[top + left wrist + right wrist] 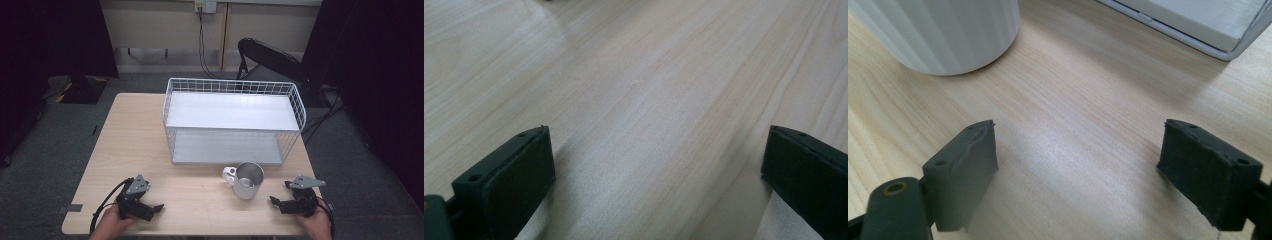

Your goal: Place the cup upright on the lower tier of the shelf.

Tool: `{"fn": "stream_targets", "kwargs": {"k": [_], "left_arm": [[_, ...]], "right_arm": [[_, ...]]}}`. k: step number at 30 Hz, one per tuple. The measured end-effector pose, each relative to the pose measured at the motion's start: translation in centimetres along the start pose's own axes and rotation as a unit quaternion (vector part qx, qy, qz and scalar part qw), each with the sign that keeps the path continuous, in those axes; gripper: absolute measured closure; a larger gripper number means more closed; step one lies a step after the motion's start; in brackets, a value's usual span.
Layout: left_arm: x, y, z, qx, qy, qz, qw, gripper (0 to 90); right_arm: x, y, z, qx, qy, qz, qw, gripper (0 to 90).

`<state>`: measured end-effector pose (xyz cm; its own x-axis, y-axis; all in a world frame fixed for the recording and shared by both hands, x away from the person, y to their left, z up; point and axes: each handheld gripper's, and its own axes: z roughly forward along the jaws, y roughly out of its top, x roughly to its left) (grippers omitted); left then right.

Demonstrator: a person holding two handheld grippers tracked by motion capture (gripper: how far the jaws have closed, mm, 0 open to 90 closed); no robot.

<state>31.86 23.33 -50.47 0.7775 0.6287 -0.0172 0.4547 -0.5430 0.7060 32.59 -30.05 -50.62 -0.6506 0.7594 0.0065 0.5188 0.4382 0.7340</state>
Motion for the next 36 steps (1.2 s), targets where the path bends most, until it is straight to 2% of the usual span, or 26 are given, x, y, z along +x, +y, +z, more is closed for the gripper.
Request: {"fn": "stream_targets", "kwargs": {"k": [9,13,14,16,18,20,29,30,32,36], "left_arm": [[0.0,0.0,0.0,0.000,0.000,0.000,1.0000,0.0],[0.0,0.0,0.0,0.000,0.000,0.000,1.0000,0.0],[0.0,0.0,0.0,0.000,0.000,0.000,1.0000,0.0],[0.0,0.0,0.0,0.000,0.000,0.000,1.0000,0.0],[0.0,0.0,0.0,0.000,0.000,0.000,1.0000,0.0],[0.0,0.0,0.0,0.000,0.000,0.000,1.0000,0.0],[0.0,0.0,0.0,0.000,0.000,0.000,1.0000,0.0],[0.0,0.0,0.0,0.000,0.000,0.000,1.0000,0.0],[0.0,0.0,0.0,0.000,0.000,0.000,1.0000,0.0],[0.0,0.0,0.0,0.000,0.000,0.000,1.0000,0.0]], "right_arm": [[0.0,0.0,0.0,-0.001,-0.001,0.003,1.0000,14.8],[0.2,0.0,-0.1,0.001,-0.006,0.016,0.9998,15.8],[0.2,0.3,-0.2,0.006,-0.003,0.026,0.9996,19.7],[0.2,0.6,-0.3,0.003,0.004,0.035,0.9994,19.9],[0.3,0.8,-0.4,0.003,0.001,0.038,0.9993,19.7],[0.3,1.7,-1.0,-0.009,0.004,0.043,0.9990,22.3],[0.7,4.0,-1.6,-0.003,0.009,0.032,0.9994,23.8],[0.6,4.7,-1.9,-0.006,0.006,0.029,0.9996,23.9],[0.5,5.0,-2.1,-0.008,0.008,0.030,0.9995,24.1],[0.4,6.6,-3.0,-0.010,0.005,0.019,0.9998,24.8]]}}
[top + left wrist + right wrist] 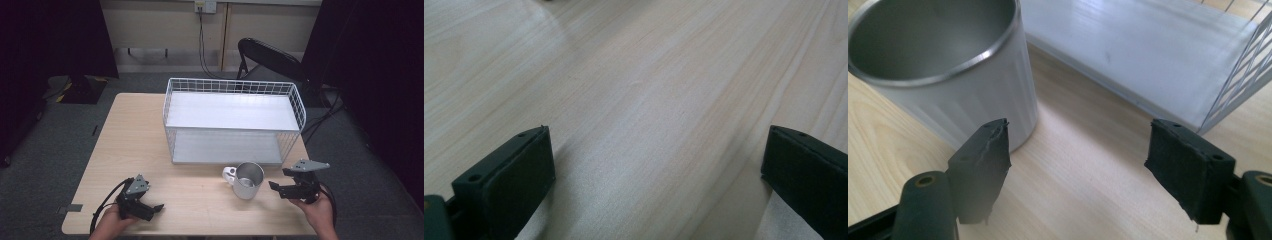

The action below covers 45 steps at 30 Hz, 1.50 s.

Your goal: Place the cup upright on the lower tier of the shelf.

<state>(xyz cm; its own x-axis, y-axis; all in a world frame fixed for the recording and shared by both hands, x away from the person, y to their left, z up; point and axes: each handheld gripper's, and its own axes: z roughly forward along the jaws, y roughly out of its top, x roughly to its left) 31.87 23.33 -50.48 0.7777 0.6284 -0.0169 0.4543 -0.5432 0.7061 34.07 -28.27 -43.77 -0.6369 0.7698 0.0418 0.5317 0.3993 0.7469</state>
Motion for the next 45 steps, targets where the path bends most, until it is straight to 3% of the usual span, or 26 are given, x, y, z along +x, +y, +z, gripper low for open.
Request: {"fn": "stream_targets", "kwargs": {"k": [15,31,40,45], "left_arm": [[0.0,0.0,0.0,0.000,0.000,0.000,1.0000,0.0],[0.0,0.0,0.0,0.000,0.000,0.000,1.0000,0.0],[0.0,0.0,0.0,0.000,0.000,0.000,1.0000,0.0],[0.0,0.0,0.0,0.000,0.000,0.000,1.0000,0.0]], "right_arm": [[0.3,3.0,-0.6,-0.012,0.003,-0.016,0.9998,26.5],[1.4,5.1,0.5,-0.016,0.019,-0.034,0.9991,32.4],[2.2,4.9,2.0,-0.016,0.034,-0.037,0.9986,42.7],[2.7,4.8,2.8,-0.011,0.049,-0.038,0.9980,54.3]]}}
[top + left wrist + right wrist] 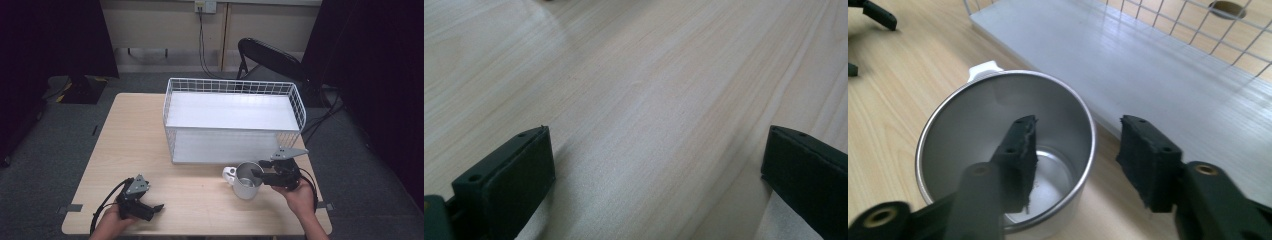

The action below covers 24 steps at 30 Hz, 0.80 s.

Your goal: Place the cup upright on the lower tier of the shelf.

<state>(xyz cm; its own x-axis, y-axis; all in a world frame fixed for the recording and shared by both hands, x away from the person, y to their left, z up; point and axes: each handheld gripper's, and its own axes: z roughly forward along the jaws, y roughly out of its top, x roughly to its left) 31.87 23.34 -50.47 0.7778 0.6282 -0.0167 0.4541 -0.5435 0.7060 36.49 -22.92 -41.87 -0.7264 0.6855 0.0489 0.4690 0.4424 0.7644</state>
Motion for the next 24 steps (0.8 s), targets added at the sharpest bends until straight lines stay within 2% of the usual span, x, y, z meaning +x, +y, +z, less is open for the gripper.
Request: {"fn": "stream_targets", "kwargs": {"k": [6,10,18,24], "left_arm": [[0.0,0.0,0.0,0.000,0.000,0.000,1.0000,0.0],[0.0,0.0,0.0,0.000,0.000,0.000,1.0000,0.0],[0.0,0.0,0.0,0.000,0.000,0.000,1.0000,0.0],[0.0,0.0,0.0,0.000,0.000,0.000,1.0000,0.0]], "right_arm": [[0.1,0.0,0.5,0.004,0.006,0.005,1.0000,60.6],[0.1,-0.1,0.8,0.010,0.008,0.008,0.9999,60.6],[0.0,-0.3,1.1,0.012,0.005,0.014,0.9998,64.2],[-0.1,-0.4,1.4,0.024,-0.001,0.010,0.9997,68.5]]}}
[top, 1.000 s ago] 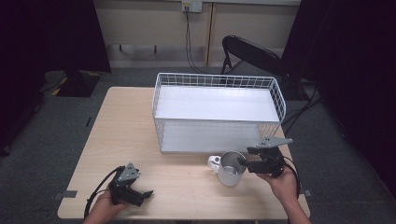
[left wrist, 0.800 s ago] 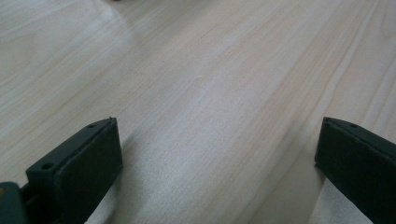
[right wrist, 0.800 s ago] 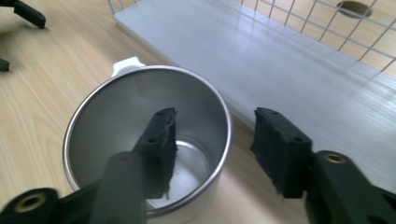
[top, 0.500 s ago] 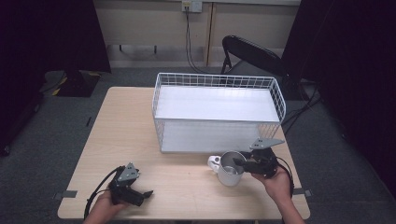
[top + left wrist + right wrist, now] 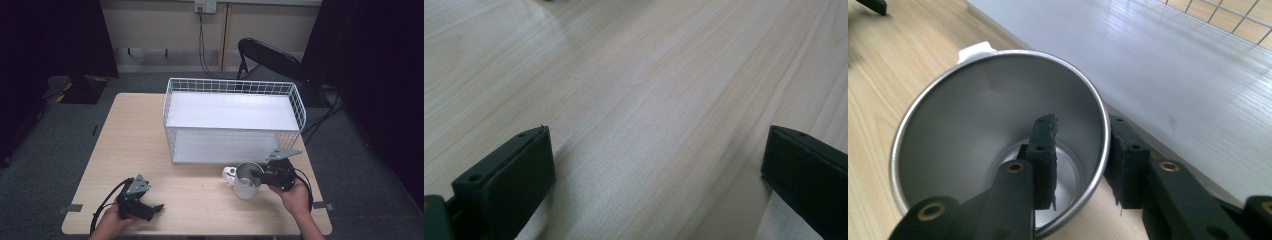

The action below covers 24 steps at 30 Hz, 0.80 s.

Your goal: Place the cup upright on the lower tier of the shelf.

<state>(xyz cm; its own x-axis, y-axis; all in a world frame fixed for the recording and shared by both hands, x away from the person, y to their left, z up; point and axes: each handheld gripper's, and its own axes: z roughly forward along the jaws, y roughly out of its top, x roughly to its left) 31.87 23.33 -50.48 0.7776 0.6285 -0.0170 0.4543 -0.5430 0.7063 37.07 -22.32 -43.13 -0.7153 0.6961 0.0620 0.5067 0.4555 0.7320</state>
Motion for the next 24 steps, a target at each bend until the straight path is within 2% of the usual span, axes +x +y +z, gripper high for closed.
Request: {"fn": "stream_targets", "kwargs": {"k": [6,9,17,24], "left_arm": [[0.00,0.00,0.00,0.000,0.000,0.000,1.0000,0.0],[0.00,0.00,0.00,0.000,0.000,0.000,1.0000,0.0],[0.00,0.00,0.00,0.000,0.000,0.000,1.0000,0.0],[0.01,0.00,0.00,0.000,0.000,0.000,1.0000,0.0]], "right_arm": [[0.01,-0.08,0.19,-0.002,-0.004,0.005,1.0000,74.0],[0.17,0.10,0.45,0.006,-0.008,0.002,0.9999,79.2],[0.38,0.15,0.54,0.009,-0.015,0.003,0.9998,80.3],[0.09,0.09,0.05,0.004,-0.024,0.020,0.9995,82.1]]}}
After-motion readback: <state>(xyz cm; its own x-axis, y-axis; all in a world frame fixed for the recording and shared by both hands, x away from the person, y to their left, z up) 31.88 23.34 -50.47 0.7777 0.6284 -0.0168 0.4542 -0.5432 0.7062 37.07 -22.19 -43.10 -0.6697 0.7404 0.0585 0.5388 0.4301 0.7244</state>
